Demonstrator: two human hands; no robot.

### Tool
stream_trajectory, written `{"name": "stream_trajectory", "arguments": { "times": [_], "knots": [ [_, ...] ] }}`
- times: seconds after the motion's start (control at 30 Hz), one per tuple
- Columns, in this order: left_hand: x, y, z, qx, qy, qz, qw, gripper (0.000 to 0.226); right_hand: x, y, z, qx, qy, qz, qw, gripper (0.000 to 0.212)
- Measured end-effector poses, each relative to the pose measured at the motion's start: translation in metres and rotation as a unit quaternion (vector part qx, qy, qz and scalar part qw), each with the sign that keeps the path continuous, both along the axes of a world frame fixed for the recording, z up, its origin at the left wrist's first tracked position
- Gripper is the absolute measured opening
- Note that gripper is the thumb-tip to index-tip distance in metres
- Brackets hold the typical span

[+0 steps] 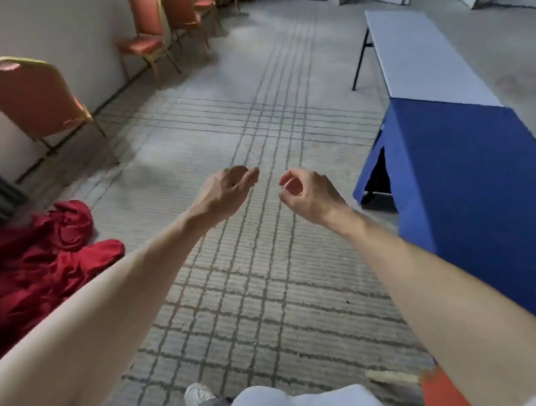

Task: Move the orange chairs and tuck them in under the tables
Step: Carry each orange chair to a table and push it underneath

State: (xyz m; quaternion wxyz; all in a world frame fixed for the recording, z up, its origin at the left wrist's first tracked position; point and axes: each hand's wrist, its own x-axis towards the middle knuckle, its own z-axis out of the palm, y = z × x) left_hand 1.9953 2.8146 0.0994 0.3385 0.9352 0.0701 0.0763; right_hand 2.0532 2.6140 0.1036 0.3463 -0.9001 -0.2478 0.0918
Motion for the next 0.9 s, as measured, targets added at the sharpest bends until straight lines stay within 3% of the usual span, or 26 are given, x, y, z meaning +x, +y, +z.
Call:
{"name": "stream_trajectory", "arguments": {
  "times": [0.33,0.47,0.7,0.9],
  "knots": [
    [-0.095,0.287,0.043,-0.047,-0.07,0.213,0.974,0.055,-0.007,0.313,0.046,0.051,0.006,0.162,0.985,0.03],
    [-0.171,0.39,0.052,-0.037,-0.087,0.311,0.946,0.06,-0.014,0.42,0.05,0.0,-0.027,0.256,0.966,0.036],
    [-0.255,0.494,0.029,-0.112,-0.135,0.463,0.869,0.054,-0.01,0.563,0.045,-0.014,-0.059,0.306,0.95,0.037],
    [-0.225,0.561,0.001,-0.155,-0.104,0.481,0.857,0.048,0.016,0.67,0.026,-0.029,-0.085,0.312,0.946,0.04]
  ]
}}
